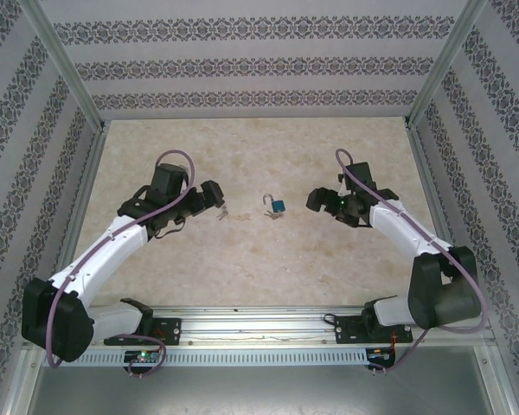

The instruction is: Unlock with the key

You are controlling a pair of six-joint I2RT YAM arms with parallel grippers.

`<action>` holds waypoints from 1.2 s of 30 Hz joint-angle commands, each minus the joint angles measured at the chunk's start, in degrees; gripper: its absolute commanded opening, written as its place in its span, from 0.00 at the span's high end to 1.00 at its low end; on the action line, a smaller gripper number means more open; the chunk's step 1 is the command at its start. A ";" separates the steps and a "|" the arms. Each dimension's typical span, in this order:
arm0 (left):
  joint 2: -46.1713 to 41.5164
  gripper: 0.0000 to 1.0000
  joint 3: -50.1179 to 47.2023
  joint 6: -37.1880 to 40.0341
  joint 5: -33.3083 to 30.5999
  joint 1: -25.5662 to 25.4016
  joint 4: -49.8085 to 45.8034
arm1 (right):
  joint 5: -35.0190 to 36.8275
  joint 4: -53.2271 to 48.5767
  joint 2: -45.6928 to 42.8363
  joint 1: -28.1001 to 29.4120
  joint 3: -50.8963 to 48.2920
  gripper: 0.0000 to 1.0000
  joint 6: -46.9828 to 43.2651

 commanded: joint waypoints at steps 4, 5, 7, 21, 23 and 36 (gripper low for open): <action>-1.36 0.00 3.19 9.15 -25.16 1.90 -13.18 | 18.58 -3.18 -4.96 0.77 4.42 0.02 -6.59; -1.39 0.00 2.65 10.93 -28.23 1.87 -12.19 | 21.32 -2.14 -5.60 0.93 4.73 0.02 -7.50; -1.49 0.00 1.27 14.29 -33.30 1.91 -9.16 | 26.75 0.39 -6.28 1.34 5.00 0.02 -9.15; 3.46 0.00 -25.69 43.04 -50.56 7.01 52.44 | 47.48 56.08 2.29 0.22 -14.20 0.02 -28.68; 7.71 0.00 -27.60 40.32 -48.71 8.51 60.54 | 47.03 61.90 2.92 -0.54 -15.71 0.02 -30.84; 17.46 0.01 -29.63 41.49 -38.24 14.45 73.99 | 39.32 60.17 1.24 -4.25 -17.17 0.02 -31.93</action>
